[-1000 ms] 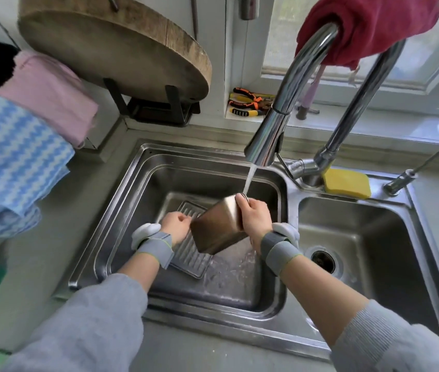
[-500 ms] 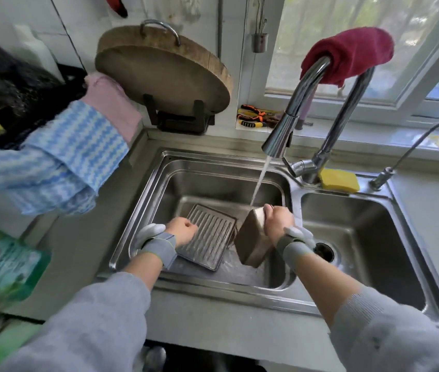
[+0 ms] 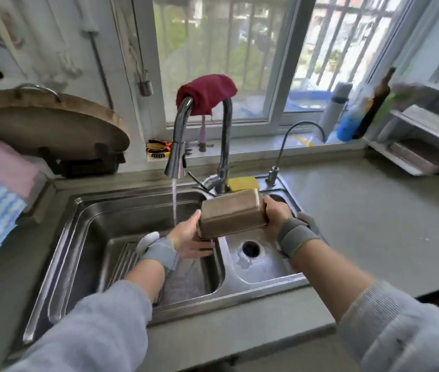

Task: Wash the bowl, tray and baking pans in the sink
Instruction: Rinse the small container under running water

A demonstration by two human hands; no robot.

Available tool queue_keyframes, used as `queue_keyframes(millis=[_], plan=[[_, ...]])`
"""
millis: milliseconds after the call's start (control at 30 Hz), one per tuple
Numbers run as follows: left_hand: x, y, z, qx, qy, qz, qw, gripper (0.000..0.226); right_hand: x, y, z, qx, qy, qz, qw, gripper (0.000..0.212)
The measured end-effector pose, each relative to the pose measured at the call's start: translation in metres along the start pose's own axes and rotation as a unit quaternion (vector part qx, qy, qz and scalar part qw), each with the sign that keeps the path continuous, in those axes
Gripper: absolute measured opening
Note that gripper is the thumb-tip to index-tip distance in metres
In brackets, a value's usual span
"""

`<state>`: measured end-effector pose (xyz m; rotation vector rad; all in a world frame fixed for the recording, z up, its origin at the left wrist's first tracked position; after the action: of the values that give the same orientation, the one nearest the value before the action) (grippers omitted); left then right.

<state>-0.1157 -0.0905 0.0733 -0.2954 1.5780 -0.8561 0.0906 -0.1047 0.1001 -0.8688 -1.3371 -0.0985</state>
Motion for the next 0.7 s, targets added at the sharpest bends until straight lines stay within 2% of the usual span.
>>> queue_keyframes(millis=[33,100,133,167,233,300,533,600,700], plan=[[-0.013,0.002,0.022,0.020,-0.003,0.003,1.000,0.044,0.010,0.000,-0.019,-0.003,0.027,-0.002,1.000,0.027],[-0.029,0.004,0.043,0.019,-0.005,0.024,1.000,0.039,0.022,0.002,-0.041,0.004,0.003,-0.009,1.000,0.028],[-0.052,0.006,0.082,0.033,0.019,0.035,0.999,0.036,0.040,0.009,-0.081,-0.020,-0.024,-0.039,0.999,0.029],[-0.057,0.005,0.083,0.022,0.015,0.040,0.999,0.034,0.043,0.014,-0.085,-0.014,-0.072,-0.049,0.996,0.030],[-0.089,0.013,0.135,0.042,0.057,0.067,0.995,0.034,0.066,0.030,-0.141,-0.051,-0.134,-0.078,0.987,0.030],[-0.117,0.016,0.175,0.049,0.083,0.090,0.991,0.033,0.088,0.041,-0.183,-0.089,-0.142,-0.096,0.981,0.027],[-0.213,0.054,0.334,0.077,0.084,0.166,0.980,0.025,0.177,0.107,-0.320,-0.176,-0.165,-0.154,0.958,0.037],[-0.250,0.078,0.386,0.072,0.087,0.193,0.975,0.025,0.208,0.142,-0.361,-0.157,-0.136,-0.157,0.966,0.038],[-0.298,0.107,0.442,0.040,0.095,0.223,0.969,0.036,0.237,0.184,-0.409,-0.034,-0.024,-0.121,0.992,0.040]])
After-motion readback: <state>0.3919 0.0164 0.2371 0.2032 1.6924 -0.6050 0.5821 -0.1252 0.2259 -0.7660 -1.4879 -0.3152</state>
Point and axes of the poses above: each hand's wrist, its own y-axis towards the middle knuckle, its own z-axis out of the palm, x = y × z, the point moved 3 cm from there along y, towards the middle knuckle, and after that the axes turned 7 degrees about y, right-handed, at the moved point
